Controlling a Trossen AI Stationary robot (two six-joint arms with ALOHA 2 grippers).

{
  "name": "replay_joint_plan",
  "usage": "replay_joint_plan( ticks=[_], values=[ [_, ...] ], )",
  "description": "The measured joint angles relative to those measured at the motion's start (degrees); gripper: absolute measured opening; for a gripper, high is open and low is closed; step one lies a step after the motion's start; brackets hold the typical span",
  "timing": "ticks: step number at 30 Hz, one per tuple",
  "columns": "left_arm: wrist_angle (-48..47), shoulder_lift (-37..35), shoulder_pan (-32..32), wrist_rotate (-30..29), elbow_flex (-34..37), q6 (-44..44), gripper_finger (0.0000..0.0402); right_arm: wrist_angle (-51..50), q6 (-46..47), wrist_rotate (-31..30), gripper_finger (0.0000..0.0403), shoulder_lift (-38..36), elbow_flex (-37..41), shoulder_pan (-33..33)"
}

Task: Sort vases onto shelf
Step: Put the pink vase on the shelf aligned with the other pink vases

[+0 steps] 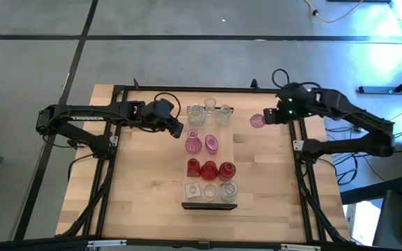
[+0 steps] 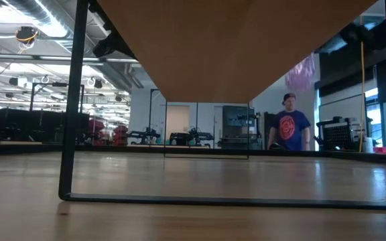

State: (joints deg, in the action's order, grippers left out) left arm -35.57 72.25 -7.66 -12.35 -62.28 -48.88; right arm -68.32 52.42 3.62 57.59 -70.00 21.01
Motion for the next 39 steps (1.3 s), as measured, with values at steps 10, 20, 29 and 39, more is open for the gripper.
replay_joint_plan(
  ticks=[10, 20, 29, 39],
  values=[
    [0.00, 0.00, 1.60, -0.14, -0.02, -0.02, 0.0132, -6.50, 3.54, -0.57, 0.0002, 11.37, -18.05, -14.71],
    [0.00, 0.02, 3.26, -0.45, 0.00, -0.37, 0.0132, -19.38, -7.38, 3.50, 0.0002, 31.73, -40.67, -18.17],
    [-1.57, 0.02, 5.50, -2.29, 0.00, -0.64, 0.0132, -20.03, -12.17, 9.23, 0.0004, 38.84, -44.86, -17.98],
    [-4.52, 0.02, 8.24, -3.84, -0.01, -2.10, 0.0132, -18.56, -15.48, 11.06, 0.0005, 43.27, -44.65, -17.98]
  ],
)
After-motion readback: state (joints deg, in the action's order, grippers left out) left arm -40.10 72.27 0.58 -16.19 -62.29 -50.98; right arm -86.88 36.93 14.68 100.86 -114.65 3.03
